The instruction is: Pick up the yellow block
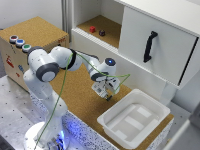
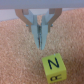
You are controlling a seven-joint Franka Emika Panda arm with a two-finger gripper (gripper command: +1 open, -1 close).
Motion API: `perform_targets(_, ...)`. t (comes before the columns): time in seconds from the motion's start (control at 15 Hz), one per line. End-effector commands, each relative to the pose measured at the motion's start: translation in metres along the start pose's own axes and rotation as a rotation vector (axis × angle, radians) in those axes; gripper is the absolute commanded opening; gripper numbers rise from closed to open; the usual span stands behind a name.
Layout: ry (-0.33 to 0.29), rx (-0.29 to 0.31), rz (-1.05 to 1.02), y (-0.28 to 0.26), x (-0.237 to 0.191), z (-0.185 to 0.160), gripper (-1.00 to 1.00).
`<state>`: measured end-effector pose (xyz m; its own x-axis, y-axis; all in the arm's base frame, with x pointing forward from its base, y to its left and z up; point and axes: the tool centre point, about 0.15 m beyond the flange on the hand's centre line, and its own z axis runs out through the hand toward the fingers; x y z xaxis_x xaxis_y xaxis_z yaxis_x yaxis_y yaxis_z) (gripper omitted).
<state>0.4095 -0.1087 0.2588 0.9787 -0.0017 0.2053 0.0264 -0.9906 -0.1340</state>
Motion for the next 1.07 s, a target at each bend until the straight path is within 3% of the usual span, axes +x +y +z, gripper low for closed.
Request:
perform_targets(0.0, -0.024, -0.077, -0.051, -0.010, -0.002, -0.039, 1.00)
perform_targets(0.8, -0.024, -0.077, -0.051, -0.010, -0.002, -0.039, 1.00)
perform_targets(0.87, 0.018, -0.017, -0.050, -0.006, -0.002, -0.034, 1.00)
perform_targets(0.93, 0.019, -0.087, -0.139, 0.005, 0.001, -0.025, 1.00)
perform_targets(1.0, 0.010, -0.064, -0.167, 0.018, 0.000, -0.017, 1.00)
